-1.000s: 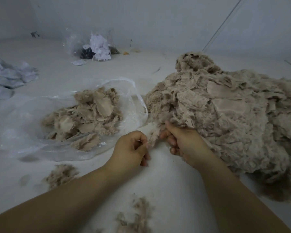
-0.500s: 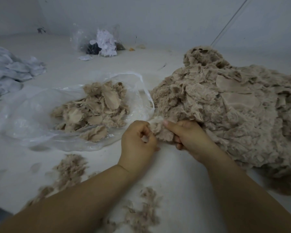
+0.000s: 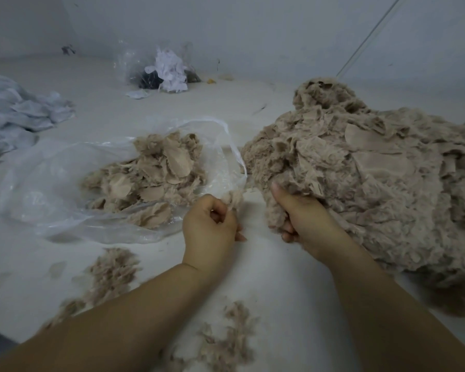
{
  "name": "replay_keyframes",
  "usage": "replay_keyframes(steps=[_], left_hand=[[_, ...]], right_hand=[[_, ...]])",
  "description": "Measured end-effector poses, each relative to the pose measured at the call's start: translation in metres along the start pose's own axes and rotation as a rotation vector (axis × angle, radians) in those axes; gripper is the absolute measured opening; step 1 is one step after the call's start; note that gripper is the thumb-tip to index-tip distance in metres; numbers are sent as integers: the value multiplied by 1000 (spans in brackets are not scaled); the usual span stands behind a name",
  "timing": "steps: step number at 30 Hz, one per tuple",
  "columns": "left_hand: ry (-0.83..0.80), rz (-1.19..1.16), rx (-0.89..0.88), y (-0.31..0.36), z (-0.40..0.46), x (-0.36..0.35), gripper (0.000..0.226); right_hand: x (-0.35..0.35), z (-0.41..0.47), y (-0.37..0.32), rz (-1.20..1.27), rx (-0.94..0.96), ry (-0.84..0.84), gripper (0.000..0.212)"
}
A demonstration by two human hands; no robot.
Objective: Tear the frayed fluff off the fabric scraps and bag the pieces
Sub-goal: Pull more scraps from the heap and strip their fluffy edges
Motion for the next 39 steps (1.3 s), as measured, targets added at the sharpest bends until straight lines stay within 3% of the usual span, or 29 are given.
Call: replay_keyframes(steps=[4, 9, 13, 15, 17, 27, 31, 36, 39], left_hand=[[-38, 124, -210, 9, -4, -3, 26], [-66, 201, -523, 22, -11, -3, 29], [-84, 209, -620, 24, -14, -6, 29], [-77, 195, -617, 23, -13, -6, 30], [-70, 186, -607, 22, -12, -5, 29], [-40, 139, -426, 16, -10, -3, 28], [-38, 125, -364, 16, -9, -3, 24], [-153, 45, -220, 14, -11, -7, 19], [-172, -66, -26, 9, -8, -8, 17]], right_hand=[[-4, -6, -2, -170, 87, -156, 65], [-3, -2, 1, -134, 75, -121, 47], [-3, -3, 2, -120, 41, -143, 46], [-3, -4, 2, -176, 81, -201, 48], [-5, -5, 2, -203, 112, -248, 36], [-6, -2, 5, -193, 105, -273, 23], [-8, -5, 4, -181, 100, -356, 34], [-8, -5, 6, -179, 95, -375, 17], [-4, -1, 7, -126, 78, -305, 16]])
Point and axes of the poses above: each hand's wrist, its own z-axis towards the middle knuckle, its own x-axis out of the back of the hand, y = z × x, the point moved 4 cm from there along z, towards the middle knuckle, and after that the axes turned 10 degrees about y, right-handed, at the moved point
